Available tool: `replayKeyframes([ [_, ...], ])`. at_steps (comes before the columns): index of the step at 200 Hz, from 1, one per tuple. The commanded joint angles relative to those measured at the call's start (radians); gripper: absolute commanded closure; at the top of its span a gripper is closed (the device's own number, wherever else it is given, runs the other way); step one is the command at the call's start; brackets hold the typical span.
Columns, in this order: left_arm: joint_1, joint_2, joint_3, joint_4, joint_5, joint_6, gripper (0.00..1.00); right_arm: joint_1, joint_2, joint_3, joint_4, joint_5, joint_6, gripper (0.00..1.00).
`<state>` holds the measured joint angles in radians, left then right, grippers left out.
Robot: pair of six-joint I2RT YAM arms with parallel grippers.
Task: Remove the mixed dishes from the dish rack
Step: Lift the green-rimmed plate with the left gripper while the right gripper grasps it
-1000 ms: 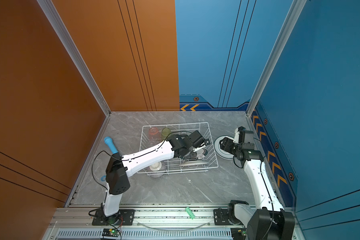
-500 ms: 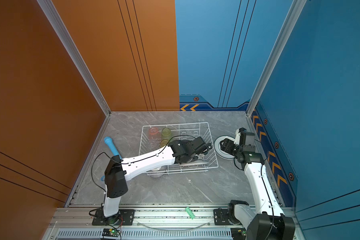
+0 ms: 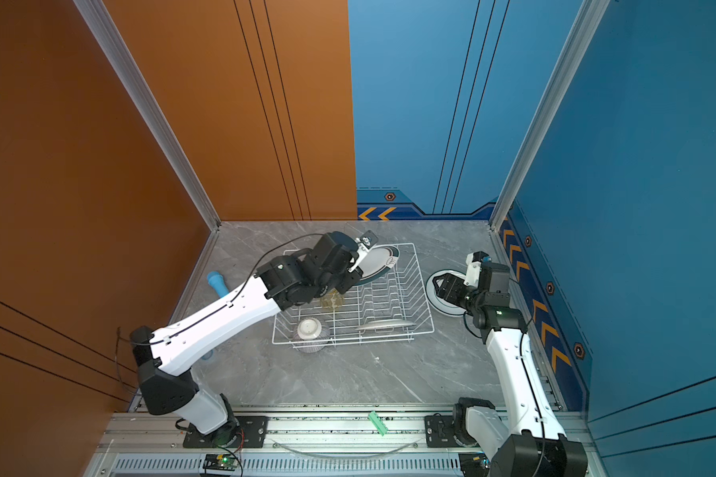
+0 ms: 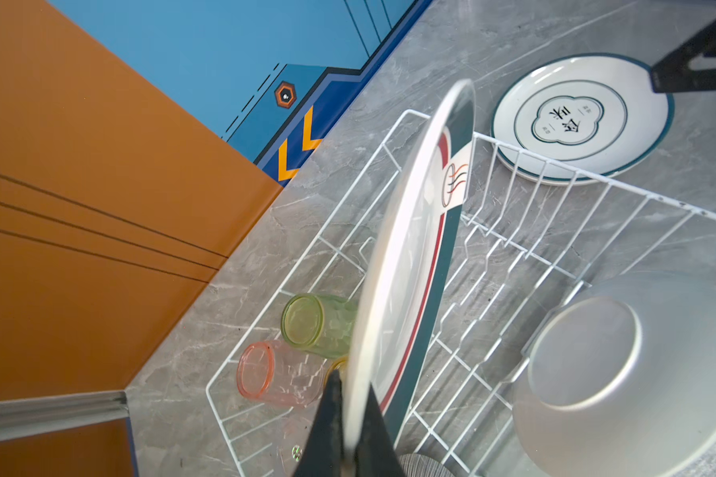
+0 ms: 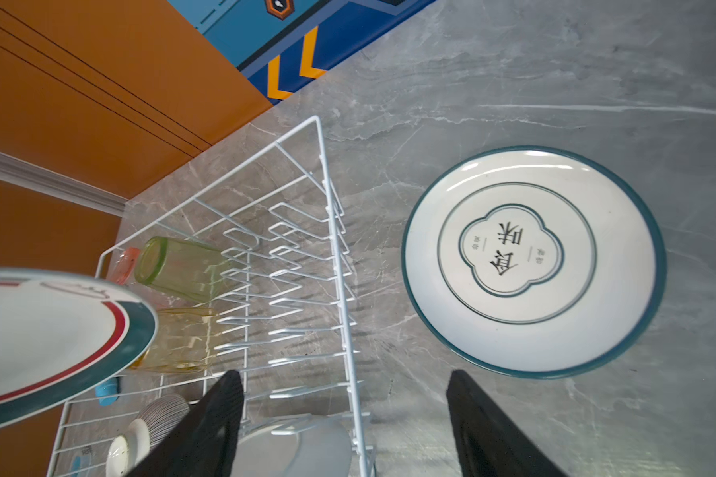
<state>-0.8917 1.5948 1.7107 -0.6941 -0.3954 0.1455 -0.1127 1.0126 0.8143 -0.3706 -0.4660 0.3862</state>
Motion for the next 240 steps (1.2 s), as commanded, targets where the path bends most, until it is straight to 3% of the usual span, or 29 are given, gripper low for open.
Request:
replayKeyframes([
  [1,0.082,-0.064,-0.078,0.111,0.268,-0.141,1.00,-0.007,-0.021,-0.041,0.155,-0.225,0.051,0.24],
  [22,0.153,-0.093,-0.140,0.185,0.461,-0.221,1.00,0.001,-0.012,-0.080,0.324,-0.399,0.142,0.26],
  [40,0.195,-0.102,-0.180,0.248,0.588,-0.278,1.00,0.018,0.002,-0.093,0.411,-0.478,0.194,0.28],
  [67,0.249,-0.102,-0.236,0.367,0.775,-0.370,1.00,0.042,0.016,-0.091,0.432,-0.510,0.198,0.31],
  [113,0.285,-0.073,-0.281,0.497,0.956,-0.476,1.00,0.057,0.039,-0.094,0.444,-0.503,0.204,0.33],
  [188,0.280,0.013,-0.277,0.578,1.038,-0.538,1.00,0.097,0.066,-0.122,0.680,-0.544,0.354,0.44],
  [209,0.278,0.032,-0.284,0.616,1.057,-0.564,1.00,0.106,0.082,-0.121,0.735,-0.554,0.396,0.54],
  [240,0.281,0.047,-0.280,0.631,1.065,-0.576,1.00,0.111,0.092,-0.118,0.754,-0.556,0.413,0.80],
])
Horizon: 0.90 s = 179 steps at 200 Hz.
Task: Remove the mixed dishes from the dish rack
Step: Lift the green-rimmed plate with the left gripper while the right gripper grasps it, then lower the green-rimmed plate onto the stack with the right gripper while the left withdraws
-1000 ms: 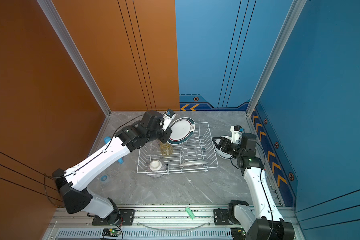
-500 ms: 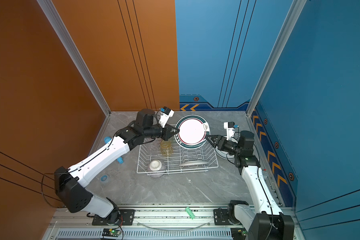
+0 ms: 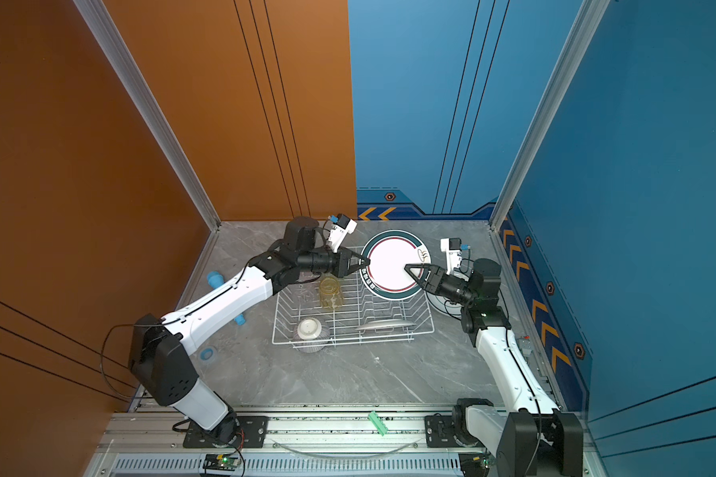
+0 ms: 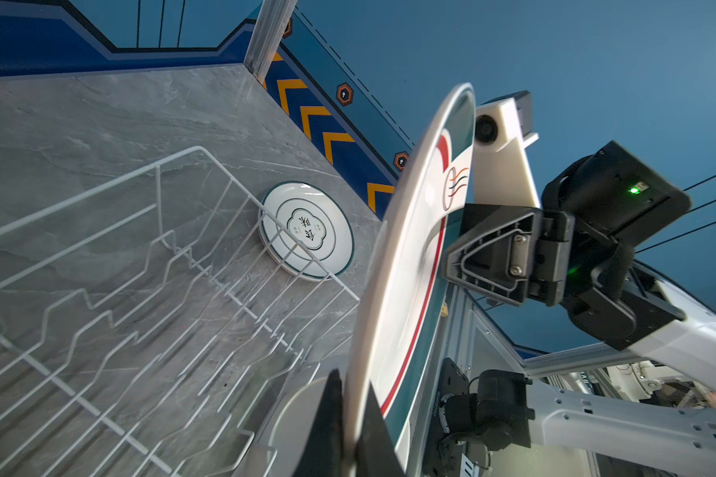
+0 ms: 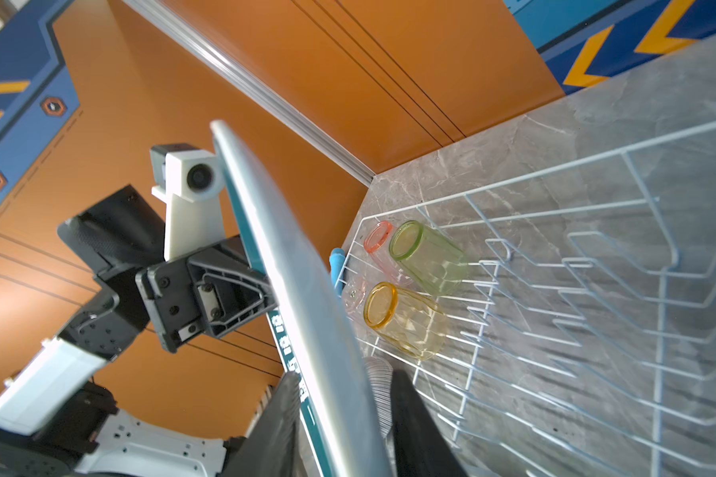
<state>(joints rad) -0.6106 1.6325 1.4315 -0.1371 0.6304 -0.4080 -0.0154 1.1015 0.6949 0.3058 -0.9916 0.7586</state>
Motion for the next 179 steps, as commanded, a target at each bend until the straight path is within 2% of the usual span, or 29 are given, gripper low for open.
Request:
replayKeyframes([
  [1,0.000,0.009,-0.001,0.074,0.039,-0.023,1.00,0.014,0.003,0.002,0.078,-0.030,0.041,0.81],
  [17,0.000,0.016,-0.002,0.074,0.045,-0.026,1.00,0.014,-0.002,0.003,0.074,-0.023,0.040,0.88],
  [36,0.002,0.019,-0.002,0.068,0.046,-0.025,1.00,0.014,-0.002,0.009,0.064,-0.020,0.041,1.00],
  [51,0.001,0.020,0.000,0.057,0.043,-0.020,0.97,0.014,-0.003,0.015,0.054,-0.019,0.041,1.00],
  [75,-0.001,0.012,-0.002,0.032,0.019,-0.002,0.77,0.010,-0.007,0.023,0.039,-0.005,0.041,1.00],
  [97,-0.006,-0.011,-0.003,-0.012,-0.023,0.033,0.63,-0.011,-0.009,0.033,0.014,0.012,0.040,1.00],
  [120,-0.002,-0.041,-0.003,-0.106,-0.082,0.083,0.63,-0.072,-0.004,0.041,-0.022,0.026,0.041,1.00],
  [143,-0.006,-0.085,-0.014,-0.219,-0.230,0.160,0.63,-0.171,0.004,0.041,-0.069,0.056,0.050,1.00],
  [159,-0.009,-0.120,-0.042,-0.272,-0.339,0.195,0.63,-0.250,0.014,0.046,-0.147,0.104,0.029,1.00],
  [179,-0.006,-0.160,-0.084,-0.300,-0.407,0.212,0.63,-0.331,0.029,0.051,-0.277,0.207,-0.045,1.00],
])
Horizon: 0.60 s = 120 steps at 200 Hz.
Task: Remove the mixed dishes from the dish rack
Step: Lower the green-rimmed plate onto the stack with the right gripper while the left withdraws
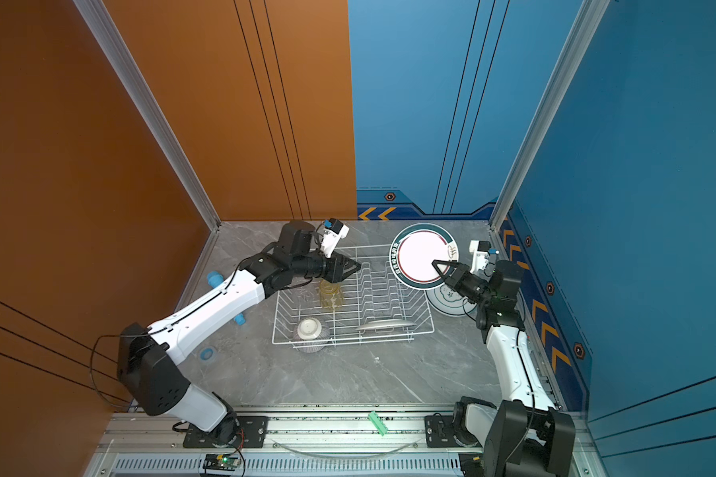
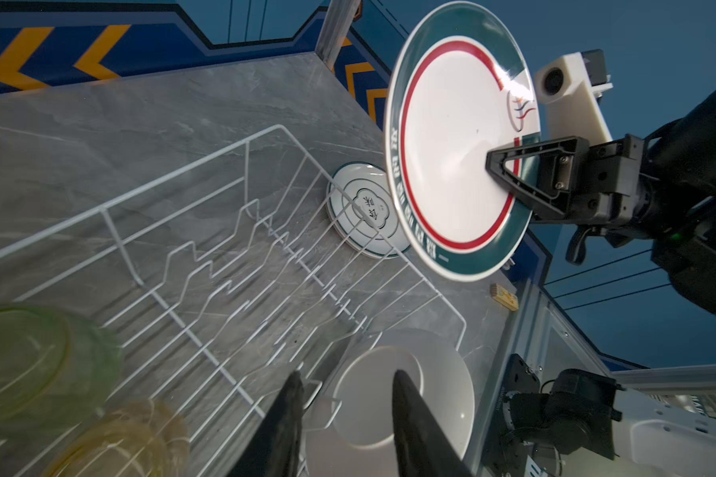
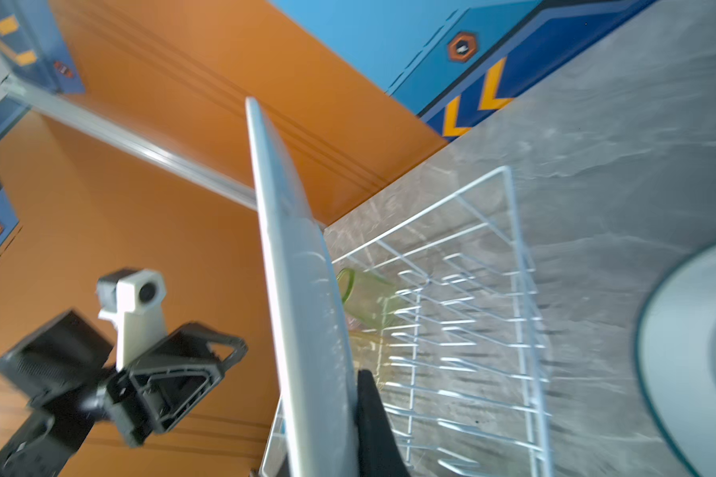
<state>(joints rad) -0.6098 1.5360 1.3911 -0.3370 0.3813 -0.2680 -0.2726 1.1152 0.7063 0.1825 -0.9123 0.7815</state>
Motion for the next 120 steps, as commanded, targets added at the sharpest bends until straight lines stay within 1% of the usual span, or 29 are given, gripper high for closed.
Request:
replayKeyframes([
  [1,-0.007,-0.065,-0.045,-0.102,-0.159,0.073,0.63,-0.076,0.017,0.039,-0.158,0.134,-0.072,1.00],
  [14,-0.002,-0.082,-0.067,-0.111,-0.177,0.079,0.62,-0.114,0.035,0.031,-0.203,0.194,-0.104,1.00],
  [38,0.002,-0.098,-0.087,-0.121,-0.196,0.084,0.62,-0.169,0.088,-0.002,-0.198,0.238,-0.108,1.00],
  [78,0.004,-0.087,-0.086,-0.125,-0.193,0.089,0.62,-0.217,0.186,-0.052,-0.114,0.242,-0.079,1.00],
  [120,0.005,-0.074,-0.078,-0.124,-0.186,0.092,0.62,-0.225,0.274,-0.057,-0.072,0.240,-0.071,1.00],
])
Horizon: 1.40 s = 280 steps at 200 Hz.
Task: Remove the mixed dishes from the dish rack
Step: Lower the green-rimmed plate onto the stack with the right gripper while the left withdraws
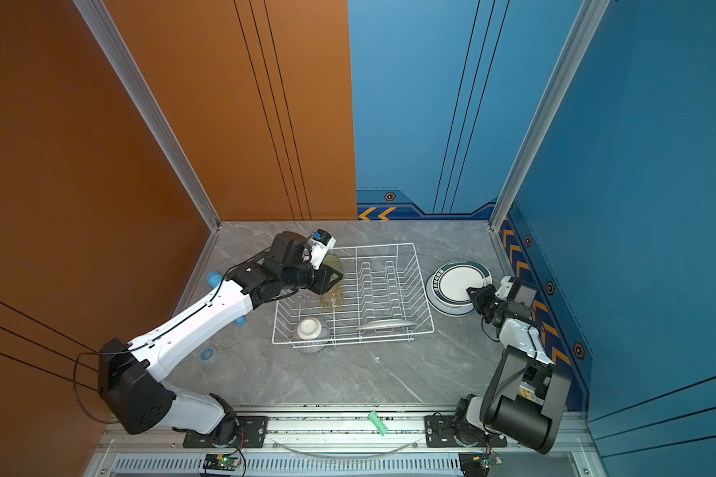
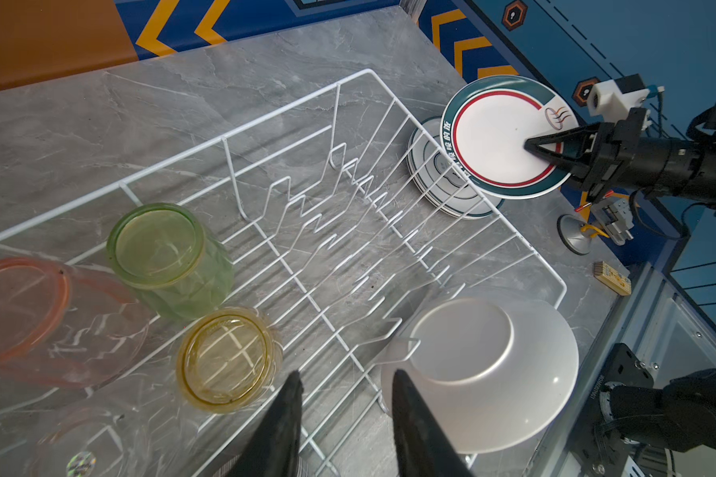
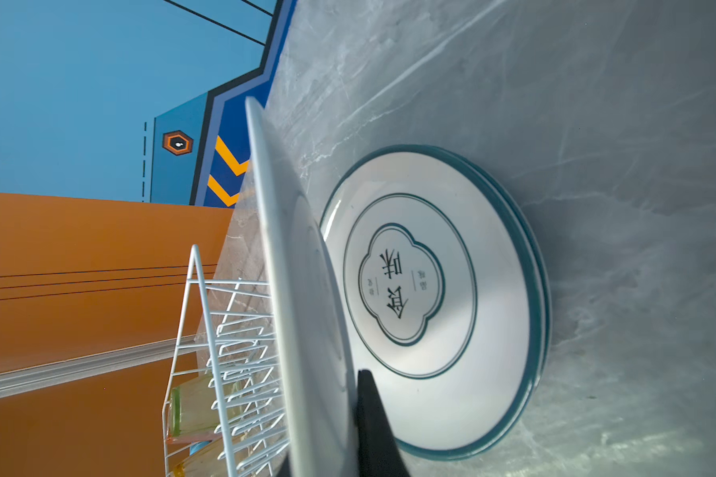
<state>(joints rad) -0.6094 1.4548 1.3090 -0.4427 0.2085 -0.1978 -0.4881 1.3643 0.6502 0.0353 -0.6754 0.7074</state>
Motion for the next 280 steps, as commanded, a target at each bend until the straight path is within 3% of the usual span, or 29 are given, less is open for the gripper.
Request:
replayKeyframes([
  [1,0.006,0.007,0.004,-0.018,-0.013,0.021,0.62,-0.009,0.026,-0.001,0.076,0.003,0.003,1.00],
  [73,0.005,0.019,0.013,-0.018,-0.006,0.024,0.62,-0.012,0.126,-0.008,0.150,-0.019,0.029,1.00],
  [188,0.000,0.007,0.017,-0.034,-0.009,0.038,0.61,-0.011,0.179,0.008,0.103,-0.024,0.001,0.94],
  [280,-0.012,0.013,0.030,-0.057,-0.017,0.053,0.61,-0.002,0.137,0.028,-0.032,0.014,-0.078,0.63],
])
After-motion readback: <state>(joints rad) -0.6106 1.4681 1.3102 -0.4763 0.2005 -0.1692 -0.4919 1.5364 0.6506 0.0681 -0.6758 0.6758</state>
